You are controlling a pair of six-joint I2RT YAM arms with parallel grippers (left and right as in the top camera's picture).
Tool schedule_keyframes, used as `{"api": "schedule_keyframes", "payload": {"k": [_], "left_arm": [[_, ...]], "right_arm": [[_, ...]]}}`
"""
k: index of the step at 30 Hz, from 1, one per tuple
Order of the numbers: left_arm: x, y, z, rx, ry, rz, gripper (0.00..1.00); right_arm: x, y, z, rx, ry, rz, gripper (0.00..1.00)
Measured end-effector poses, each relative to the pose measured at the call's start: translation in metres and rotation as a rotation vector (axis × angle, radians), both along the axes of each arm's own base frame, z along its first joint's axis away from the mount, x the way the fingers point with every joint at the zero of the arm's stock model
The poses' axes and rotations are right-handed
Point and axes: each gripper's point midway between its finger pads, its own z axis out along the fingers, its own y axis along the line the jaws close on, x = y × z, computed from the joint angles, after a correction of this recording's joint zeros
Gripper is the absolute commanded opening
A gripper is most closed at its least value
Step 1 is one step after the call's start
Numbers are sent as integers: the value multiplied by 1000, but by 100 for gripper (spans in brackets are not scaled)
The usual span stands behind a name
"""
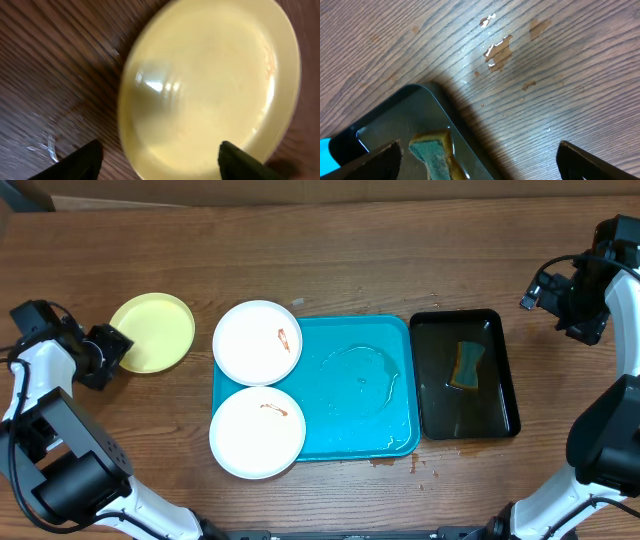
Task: Clean dirty plates on tray and stack at the side
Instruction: 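Lift the yellow plate with the left gripper and carry it left, then set the yellow plate on the table and release it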
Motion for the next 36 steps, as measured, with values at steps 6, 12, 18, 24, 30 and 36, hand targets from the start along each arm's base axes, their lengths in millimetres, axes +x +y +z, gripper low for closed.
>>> {"api": "schedule_keyframes", "payload": {"k": [6,12,18,24,30,36], "left_arm": [[-1,-59,10,-230,-18,-102,73],[-9,-118,60,-241,-40,-264,72],[-25,-166,126,15,-91,-422,70],[-19,-200,104,188,13,-551,69],[-5,-184,79,286,80,-527,57],[-4,-180,48,287,168,-538,51]], "right_arm": [[0,0,0,0,0,1,100],[0,0,0,0,0,1,100],[0,0,0,0,0,0,100],[0,0,0,0,0,0,100],[0,0,0,0,0,0,100],[0,0,0,0,0,0,100]]}}
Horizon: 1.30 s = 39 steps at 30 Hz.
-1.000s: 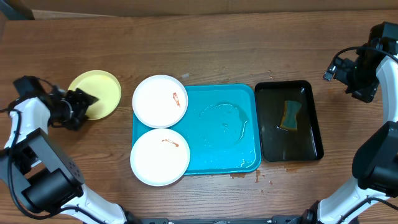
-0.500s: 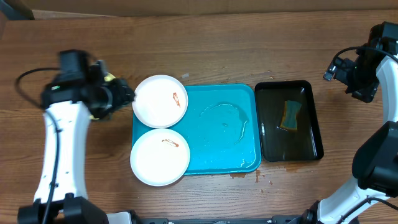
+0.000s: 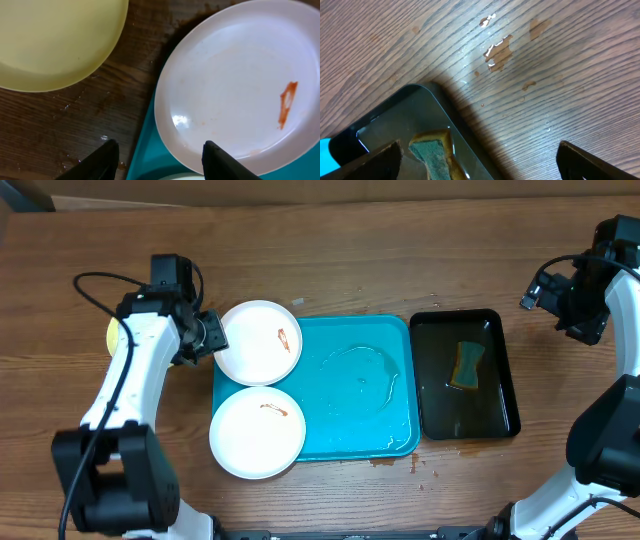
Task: Clean dirty plates on tray and stack at the side
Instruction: 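Set the yellow plate on the table and release it, then grip the upper white plate rim with the left gripper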
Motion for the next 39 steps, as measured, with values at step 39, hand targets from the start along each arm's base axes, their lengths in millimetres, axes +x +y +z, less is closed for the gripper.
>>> {"api": "schedule_keyframes", "payload": {"k": [39], "left_arm": [[22,-9,-55,24,47,-151,47]], "right_arm": [[0,0,0,0,0,0,100]]}}
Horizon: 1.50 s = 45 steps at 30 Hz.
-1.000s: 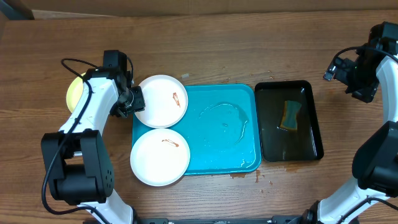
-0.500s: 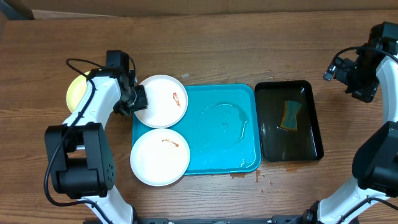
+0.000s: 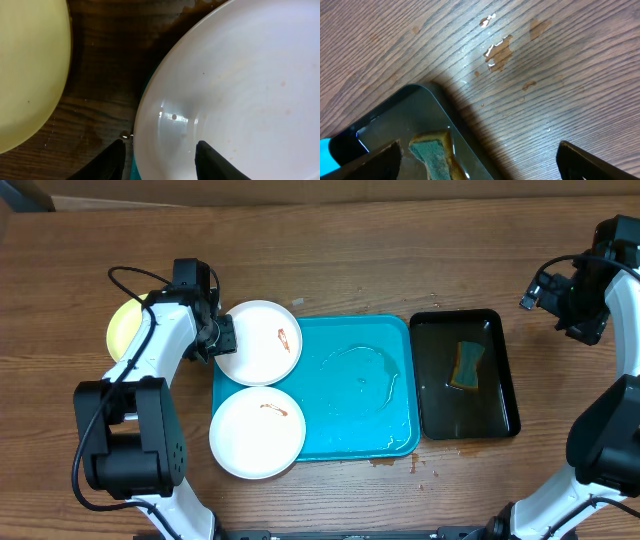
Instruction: Clean dirty plates on tray and stack at the side
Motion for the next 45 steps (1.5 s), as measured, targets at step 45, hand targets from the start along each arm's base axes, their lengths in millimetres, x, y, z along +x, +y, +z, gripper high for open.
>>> {"api": "schedule_keyframes", "payload": {"k": [45], "left_arm": [[-29,-179,-10,-173,-20,-296,39]], "right_arm": [[0,0,0,0,0,0,100]]}}
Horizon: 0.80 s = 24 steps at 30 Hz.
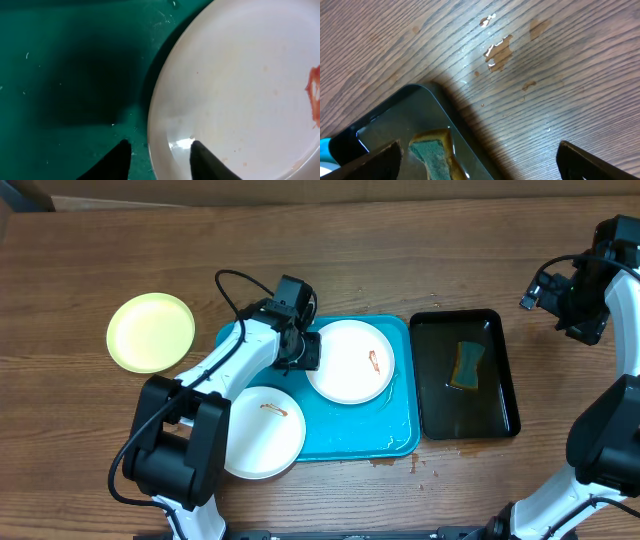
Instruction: Clean dirty plates on tray and stack at the side
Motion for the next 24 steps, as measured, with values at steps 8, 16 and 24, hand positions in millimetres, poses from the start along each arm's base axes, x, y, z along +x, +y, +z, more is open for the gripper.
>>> {"api": "schedule_keyframes", "payload": {"k": [8,16,24], "left_arm": [[-6,-1,-4,32,11,29,40],[-7,7,-7,72,12,63,28],[-4,13,-9,97,-7,87,21]], "right_arm": [[0,0,0,0,0,0,100],[30,1,8,16,-131,13,100],[0,52,8,288,-28,28,99]]}}
